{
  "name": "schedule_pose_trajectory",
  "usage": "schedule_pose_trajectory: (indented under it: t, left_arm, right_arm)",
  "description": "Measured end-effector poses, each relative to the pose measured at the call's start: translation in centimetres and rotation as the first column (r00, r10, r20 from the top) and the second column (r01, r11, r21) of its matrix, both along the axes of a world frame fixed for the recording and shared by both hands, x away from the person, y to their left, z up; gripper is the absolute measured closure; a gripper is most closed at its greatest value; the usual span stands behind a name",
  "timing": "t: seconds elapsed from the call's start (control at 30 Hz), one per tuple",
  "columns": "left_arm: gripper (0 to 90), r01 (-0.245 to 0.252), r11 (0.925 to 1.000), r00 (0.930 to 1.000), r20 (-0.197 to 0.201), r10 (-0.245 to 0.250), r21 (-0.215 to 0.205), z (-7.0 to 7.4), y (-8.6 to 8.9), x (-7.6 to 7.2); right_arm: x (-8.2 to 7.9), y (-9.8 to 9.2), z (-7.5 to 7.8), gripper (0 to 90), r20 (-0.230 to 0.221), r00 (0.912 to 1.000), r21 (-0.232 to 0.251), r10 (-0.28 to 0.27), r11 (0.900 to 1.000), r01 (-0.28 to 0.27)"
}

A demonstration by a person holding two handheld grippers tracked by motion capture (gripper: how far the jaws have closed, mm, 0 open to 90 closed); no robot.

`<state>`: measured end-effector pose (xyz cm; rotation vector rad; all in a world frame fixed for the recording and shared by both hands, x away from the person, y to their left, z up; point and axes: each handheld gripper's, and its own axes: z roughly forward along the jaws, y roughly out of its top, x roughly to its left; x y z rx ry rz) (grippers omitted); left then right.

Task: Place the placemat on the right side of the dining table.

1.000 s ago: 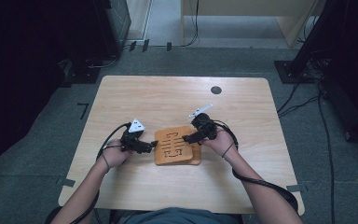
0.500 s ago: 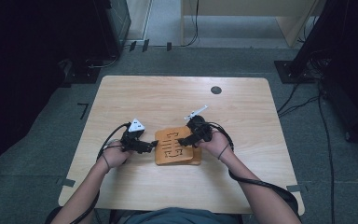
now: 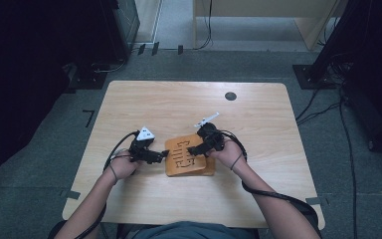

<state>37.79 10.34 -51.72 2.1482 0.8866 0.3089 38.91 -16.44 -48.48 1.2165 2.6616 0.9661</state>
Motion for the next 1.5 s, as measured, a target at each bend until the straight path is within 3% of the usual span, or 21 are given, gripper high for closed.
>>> schedule_pose_trajectory:
  t: [0.2,0.6,0.83,0.9,0.93,1.0,1.23,1.33,1.5]
  left_arm:
    - [11.1,0.001,1.0,1.0,0.0,-0.001,0.002,0.0,0.0,0.0]
    - [10.9,0.007,1.0,1.0,-0.003,-0.007,-0.006,0.0,-0.3,-0.1]
    - [11.0,0.013,0.9999,0.9999,0.003,-0.013,0.009,0.0,-0.6,-0.2]
    - [11.0,0.017,0.9996,0.9998,0.006,-0.017,0.024,-0.1,-0.8,-0.3]
    - [11.2,0.034,0.9979,0.9991,0.024,-0.035,0.054,-0.1,-1.0,-0.4]
    - [11.5,0.046,0.9973,0.9985,0.029,-0.047,0.057,-0.1,-1.2,-0.5]
    - [11.5,0.05,0.9971,0.9982,0.028,-0.052,0.057,-0.1,-1.4,-0.6]
    - [11.5,0.052,0.997,0.9981,0.029,-0.054,0.057,-0.1,-1.4,-0.6]
    - [11.5,0.052,0.997,0.9982,0.028,-0.054,0.057,-0.1,-1.4,-0.6]
  right_arm:
    - [-0.3,-0.1,1.1,19.8,0.003,1.0,0.026,0.002,1.0,-0.002]
    - [-1.0,-0.3,3.6,22.6,-0.045,0.9989,0.054,-0.013,0.998,0.016]
    - [-1.6,-0.3,5.0,27.8,-0.051,0.9985,0.041,-0.018,0.999,0.02]
    - [-1.8,-0.4,5.7,29.1,-0.062,0.9979,0.065,-0.019,0.998,0.023]
    - [-2.0,-0.4,6.3,30.9,-0.068,0.9977,0.096,-0.01,0.995,0.017]
    - [-2.2,-0.3,6.7,32.4,-0.083,0.9966,0.119,0.003,0.993,0.007]
    - [-2.2,1.0,5.3,33.1,-0.141,0.9899,0.101,0.013,0.995,0.002]
    - [-1.6,0.8,4.6,24.7,-0.182,0.9834,0.151,-0.001,0.988,0.029]
    - [-1.0,0.4,3.9,27.8,-0.214,0.9766,0.166,-0.021,0.984,0.057]
